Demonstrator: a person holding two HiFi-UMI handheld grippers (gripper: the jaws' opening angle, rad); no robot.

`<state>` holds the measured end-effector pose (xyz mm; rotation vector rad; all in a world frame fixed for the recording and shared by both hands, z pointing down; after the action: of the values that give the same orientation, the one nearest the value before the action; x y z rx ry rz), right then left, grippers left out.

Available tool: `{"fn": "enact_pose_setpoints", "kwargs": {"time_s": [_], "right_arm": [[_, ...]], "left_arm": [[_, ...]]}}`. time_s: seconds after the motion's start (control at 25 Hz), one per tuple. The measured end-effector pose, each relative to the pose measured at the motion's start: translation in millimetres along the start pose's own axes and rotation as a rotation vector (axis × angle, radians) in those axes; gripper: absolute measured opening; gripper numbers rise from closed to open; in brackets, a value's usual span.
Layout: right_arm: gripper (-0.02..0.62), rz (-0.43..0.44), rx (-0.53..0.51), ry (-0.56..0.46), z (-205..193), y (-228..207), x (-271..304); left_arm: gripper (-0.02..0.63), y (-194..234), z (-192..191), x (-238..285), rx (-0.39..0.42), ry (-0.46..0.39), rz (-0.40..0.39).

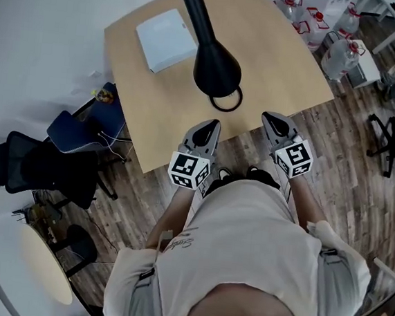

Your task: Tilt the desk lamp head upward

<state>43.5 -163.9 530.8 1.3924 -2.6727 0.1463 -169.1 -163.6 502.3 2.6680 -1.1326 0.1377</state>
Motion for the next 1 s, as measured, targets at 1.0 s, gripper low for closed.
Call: {"fn": "enact_pose_setpoints", "kwargs": {"time_s": [1.0], "right_arm": [[-0.005,0.335,-0.078,0.394,-115,-68,141]], "left_arm": [[0.016,27,-15,58,-0.058,0.061,0.169]]}}
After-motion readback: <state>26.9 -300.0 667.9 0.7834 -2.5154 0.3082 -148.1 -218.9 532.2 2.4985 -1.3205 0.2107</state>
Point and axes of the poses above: the fingertips, and each gripper's own axes: x forward along the fingers, y to its left, z out of its top, the point moved 6 cm from there along -x, backward along the fingers, and after that the axes turned 4 degrees about -y, right-handed, at the moved point
